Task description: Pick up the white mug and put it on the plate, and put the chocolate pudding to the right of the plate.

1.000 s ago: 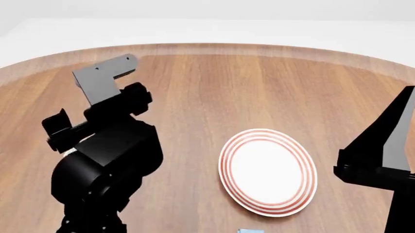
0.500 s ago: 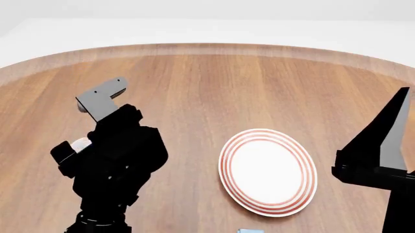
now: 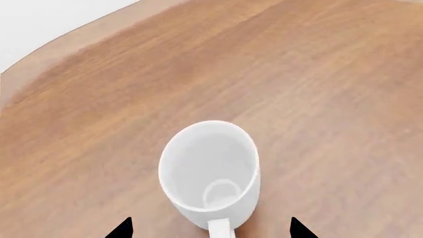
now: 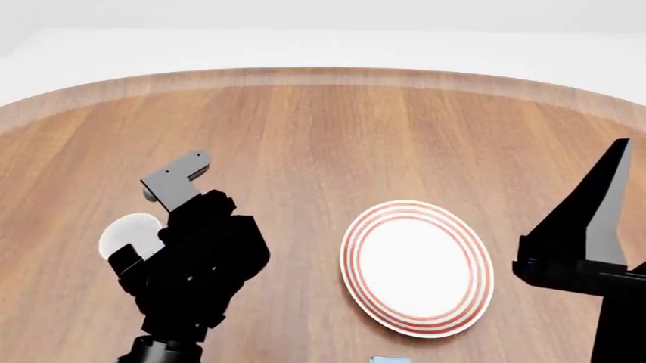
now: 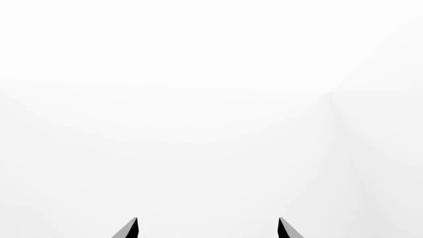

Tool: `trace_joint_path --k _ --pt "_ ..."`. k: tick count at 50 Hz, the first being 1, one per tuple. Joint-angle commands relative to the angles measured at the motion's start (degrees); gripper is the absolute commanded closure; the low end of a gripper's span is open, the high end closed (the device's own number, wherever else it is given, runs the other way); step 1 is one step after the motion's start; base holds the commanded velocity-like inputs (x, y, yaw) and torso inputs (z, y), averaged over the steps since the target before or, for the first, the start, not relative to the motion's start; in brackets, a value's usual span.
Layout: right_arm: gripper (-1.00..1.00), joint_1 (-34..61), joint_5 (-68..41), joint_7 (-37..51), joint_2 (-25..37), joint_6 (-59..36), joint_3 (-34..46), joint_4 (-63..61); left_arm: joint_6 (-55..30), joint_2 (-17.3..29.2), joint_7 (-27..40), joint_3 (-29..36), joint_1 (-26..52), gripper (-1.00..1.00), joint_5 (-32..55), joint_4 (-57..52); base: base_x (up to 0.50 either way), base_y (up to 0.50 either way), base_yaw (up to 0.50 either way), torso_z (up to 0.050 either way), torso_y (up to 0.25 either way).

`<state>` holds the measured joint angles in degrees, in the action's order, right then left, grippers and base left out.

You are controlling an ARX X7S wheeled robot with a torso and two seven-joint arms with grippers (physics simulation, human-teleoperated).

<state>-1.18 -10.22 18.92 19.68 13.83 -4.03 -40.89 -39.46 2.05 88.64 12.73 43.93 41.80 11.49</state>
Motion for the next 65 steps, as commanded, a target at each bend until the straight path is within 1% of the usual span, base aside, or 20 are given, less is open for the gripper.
trace_joint_path --k 1,14,27,37,47,57,65 --pt "-1.0 -0.24 1.12 -1.17 -0.98 0.09 -1.11 -0.28 3.77 -0.71 -3.24 0.54 -0.69 -1.0 2.06 3.68 0.0 0.0 0.0 0.0 0.0" --pt "-1.0 -0.29 1.28 -1.02 -0.79 0.31 -0.74 -0.06 8.12 0.47 -7.95 1.62 -1.11 -1.0 3.26 7.28 0.0 0.0 0.0 0.0 0.0" --pt "-1.0 -0.45 1.18 -0.72 -0.46 0.22 -0.75 -0.38 12.19 1.0 -11.11 2.08 -1.13 -1.0 3.41 9.86 0.0 0.0 0.0 0.0 0.0" --pt "-1.0 -0.54 1.28 -0.61 -0.29 0.28 -0.5 -0.25 15.1 1.44 -12.22 0.89 -2.06 -1.0 4.64 11.74 0.0 0.0 0.0 0.0 0.0" --pt "-1.0 -0.44 1.19 -0.54 -0.12 0.53 -0.28 0.15 18.88 0.82 -12.94 -0.87 -3.18 -1.0 6.27 13.72 0.0 0.0 0.0 0.0 0.0" --pt "-1.0 -0.46 1.06 -0.37 0.0 0.53 -0.05 0.24 21.03 0.78 -15.03 -0.83 -3.17 -1.0 7.1 15.73 0.0 0.0 0.0 0.0 0.0" --pt "-1.0 -0.47 0.95 -0.27 0.2 0.69 -0.07 0.24 22.05 1.29 -15.29 -0.95 -2.9 -1.0 7.72 17.22 0.0 0.0 0.0 0.0 0.0"
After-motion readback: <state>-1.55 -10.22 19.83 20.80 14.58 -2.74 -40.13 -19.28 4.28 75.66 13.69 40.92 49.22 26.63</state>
